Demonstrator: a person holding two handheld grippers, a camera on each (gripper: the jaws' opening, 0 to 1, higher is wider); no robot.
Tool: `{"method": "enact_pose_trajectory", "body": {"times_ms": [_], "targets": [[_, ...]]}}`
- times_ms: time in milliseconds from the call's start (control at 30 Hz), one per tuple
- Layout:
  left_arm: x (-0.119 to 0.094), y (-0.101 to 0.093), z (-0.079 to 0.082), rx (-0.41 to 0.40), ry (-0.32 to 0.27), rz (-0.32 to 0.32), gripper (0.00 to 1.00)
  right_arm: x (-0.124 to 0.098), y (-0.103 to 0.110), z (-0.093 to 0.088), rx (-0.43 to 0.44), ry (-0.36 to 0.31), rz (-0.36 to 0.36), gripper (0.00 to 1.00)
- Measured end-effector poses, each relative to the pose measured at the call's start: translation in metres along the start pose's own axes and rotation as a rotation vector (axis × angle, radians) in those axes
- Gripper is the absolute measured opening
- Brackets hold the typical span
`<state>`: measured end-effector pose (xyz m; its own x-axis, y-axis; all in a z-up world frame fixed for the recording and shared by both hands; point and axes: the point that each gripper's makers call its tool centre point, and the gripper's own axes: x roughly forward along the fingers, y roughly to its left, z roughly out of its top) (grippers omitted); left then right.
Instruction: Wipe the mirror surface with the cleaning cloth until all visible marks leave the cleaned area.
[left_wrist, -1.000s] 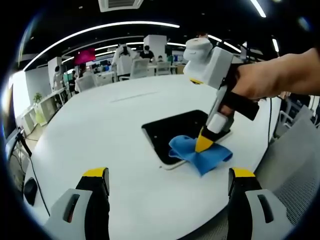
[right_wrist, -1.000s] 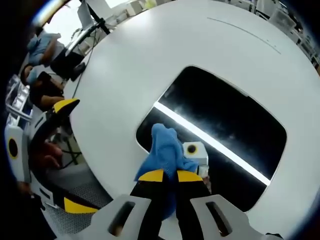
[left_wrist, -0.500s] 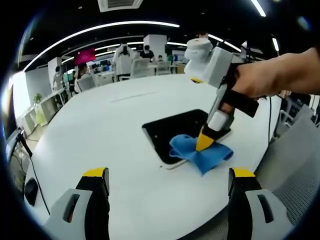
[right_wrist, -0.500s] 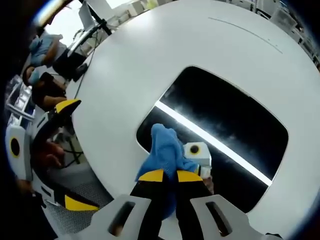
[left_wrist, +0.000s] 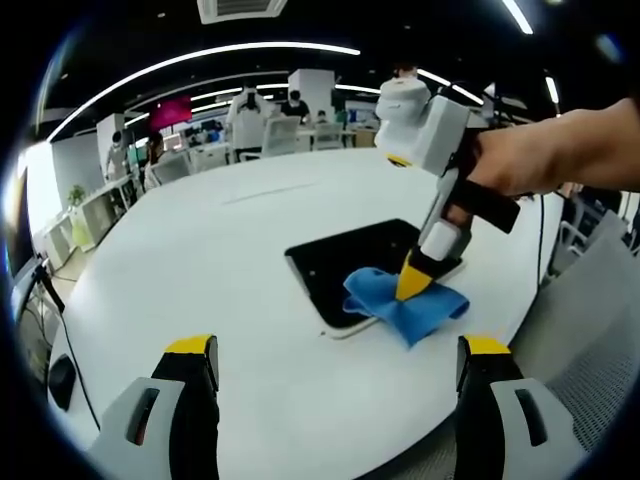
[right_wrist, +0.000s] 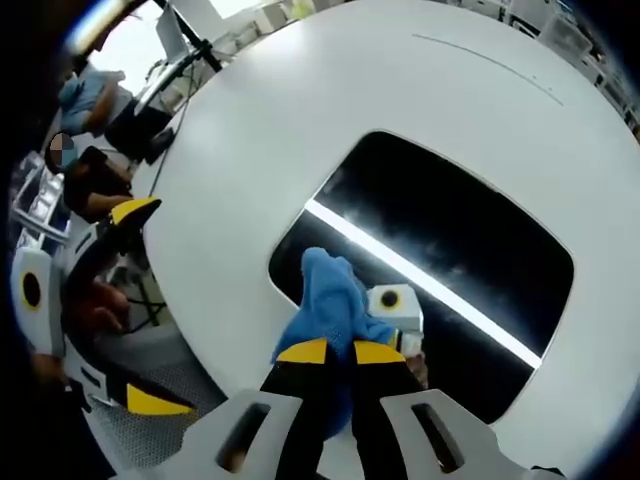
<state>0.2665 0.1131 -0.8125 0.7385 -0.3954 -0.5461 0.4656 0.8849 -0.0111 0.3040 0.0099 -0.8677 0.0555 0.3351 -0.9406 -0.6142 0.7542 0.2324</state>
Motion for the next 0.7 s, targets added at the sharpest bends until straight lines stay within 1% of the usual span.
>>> {"method": "enact_pose_trajectory", "body": {"times_ms": [200, 467, 700], "targets": [[0.001, -0.001, 0.0, 0.0, -0.001, 0.001, 1.0, -0.003, -0.002, -0.003, 0.003, 0.001, 0.0, 0.02], [0.001, -0.001, 0.001, -0.001, -0.001, 0.0, 1.0, -0.005, -0.01, -0.007, 0.01, 0.004, -0.003, 0.02], [0.001, -0.001, 0.001, -0.003, -0.002, 0.003, 1.0, -0.006, -0.014, -0.008, 0.006, 0.007, -0.006, 0.02]]}}
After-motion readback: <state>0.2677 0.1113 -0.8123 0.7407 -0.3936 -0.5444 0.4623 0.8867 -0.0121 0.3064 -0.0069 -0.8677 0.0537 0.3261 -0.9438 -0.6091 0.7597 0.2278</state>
